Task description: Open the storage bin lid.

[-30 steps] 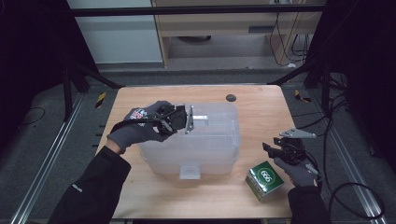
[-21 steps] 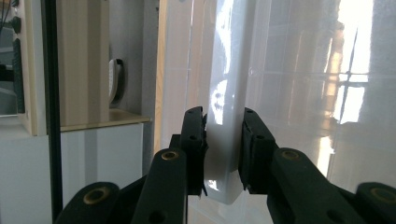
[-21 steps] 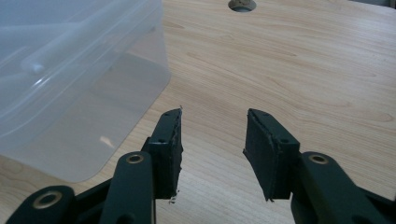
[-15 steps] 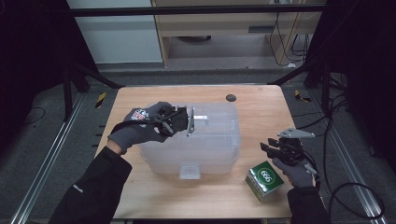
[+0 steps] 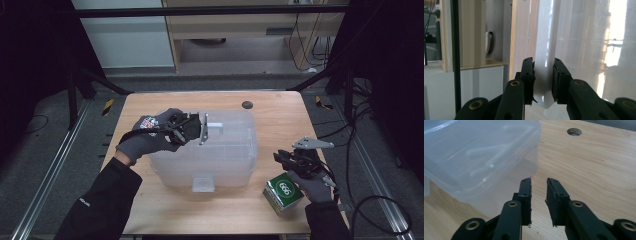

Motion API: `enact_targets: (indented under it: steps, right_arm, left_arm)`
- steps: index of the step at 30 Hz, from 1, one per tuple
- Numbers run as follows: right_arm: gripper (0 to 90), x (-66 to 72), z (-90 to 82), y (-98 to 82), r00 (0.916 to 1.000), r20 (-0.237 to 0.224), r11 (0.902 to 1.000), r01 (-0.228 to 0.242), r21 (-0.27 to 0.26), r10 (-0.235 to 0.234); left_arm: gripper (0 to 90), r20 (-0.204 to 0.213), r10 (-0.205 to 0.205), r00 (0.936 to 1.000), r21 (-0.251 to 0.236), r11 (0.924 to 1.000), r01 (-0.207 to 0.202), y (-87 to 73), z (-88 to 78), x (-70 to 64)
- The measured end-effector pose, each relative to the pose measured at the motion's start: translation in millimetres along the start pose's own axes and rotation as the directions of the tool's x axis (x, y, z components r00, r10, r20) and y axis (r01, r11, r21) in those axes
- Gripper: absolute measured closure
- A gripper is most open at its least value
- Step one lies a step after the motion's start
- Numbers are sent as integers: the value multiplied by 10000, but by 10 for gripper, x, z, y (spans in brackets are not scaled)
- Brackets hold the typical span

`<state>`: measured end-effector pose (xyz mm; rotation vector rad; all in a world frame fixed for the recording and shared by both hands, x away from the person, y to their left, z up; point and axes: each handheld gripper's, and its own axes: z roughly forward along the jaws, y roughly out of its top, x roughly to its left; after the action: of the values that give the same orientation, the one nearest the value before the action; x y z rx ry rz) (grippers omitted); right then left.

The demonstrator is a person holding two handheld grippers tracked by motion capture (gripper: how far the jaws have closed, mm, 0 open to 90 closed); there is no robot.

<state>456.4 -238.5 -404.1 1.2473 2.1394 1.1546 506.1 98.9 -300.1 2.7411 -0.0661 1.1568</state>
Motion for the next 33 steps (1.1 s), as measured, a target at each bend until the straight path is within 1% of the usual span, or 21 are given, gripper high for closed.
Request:
enact_targets:
  steps: [2,3,6,7,8,10,12,13,15,16,17,18,21,22,25,26,28,30,33]
  right_arm:
    - [776,10,0,3,10000,-96,10000,-8,13,9]
    - [785,12,-1,4,9999,-129,10000,1,7,-1]
    - [817,22,-4,8,9996,-278,10000,-66,23,66]
    - [828,26,-5,8,9995,-316,9999,-91,49,92]
    - [836,30,-6,9,9993,-362,9999,-112,49,114]
    - [849,36,-6,10,9989,-450,10000,-88,48,90]
    - [860,47,-6,16,9985,-538,10000,-78,40,80]
    - [867,55,-7,18,9984,-552,10000,-85,38,87]
    - [876,69,-5,20,9980,-632,10000,-75,51,78]
    - [879,72,0,21,9978,-656,10000,0,34,2]
    - [882,79,1,22,9976,-693,10000,10,71,-5]
    - [885,84,5,22,9975,-707,10000,35,61,-31]
    - [900,97,9,22,9971,-754,10000,23,57,-19]
    - [900,99,8,22,9970,-772,10000,20,63,-15]
    - [900,105,7,23,9964,-842,10000,3,36,0]
    - [900,110,6,23,9960,-894,10000,-31,37,35]
    - [900,115,11,25,9952,-980,10000,59,0,-59]
    - [900,133,12,29,9943,-1070,10000,22,52,-16]
    - [900,155,21,36,9930,-1180,9999,111,31,-107]
  left_arm:
    - [735,-27,-93,10000,-122,9999,92,-7,8,7]
    - [734,-8,-52,10000,-16,10000,52,-5,-1,16]
    - [733,-146,-111,9998,-44,9999,111,-9,-5,32]
    - [732,-174,-184,9997,-56,9998,183,-11,-7,45]
    - [730,-207,-323,9993,-223,9992,319,-17,4,51]
    - [728,-202,-431,9989,-182,9989,427,-16,2,71]
    - [726,-284,-530,9982,-220,9984,523,-22,5,88]
    - [724,-284,-530,9982,-220,9984,523,-22,5,88]
    - [720,-342,-729,9968,-358,9968,716,-36,14,118]
    - [719,-342,-729,9968,-358,9968,716,-36,14,118]
    - [716,-282,-854,9959,-340,9959,844,-41,14,148]
    - [715,-274,-792,9965,-244,9966,785,-43,10,164]
    - [713,-334,-842,9959,-242,9962,834,-43,14,184]
    - [713,-410,-894,9952,-232,9958,885,-38,19,196]
    - [711,-465,-1001,9939,-262,9948,989,-41,26,221]
    - [711,-459,-1128,9926,-339,9932,1113,-44,32,229]
    - [709,-477,-1176,9919,-350,9926,1160,-45,35,237]
    - [707,-511,-1243,9909,-360,9918,1226,-45,41,250]
    - [705,-582,-1408,9883,-354,9897,1389,-42,53,287]
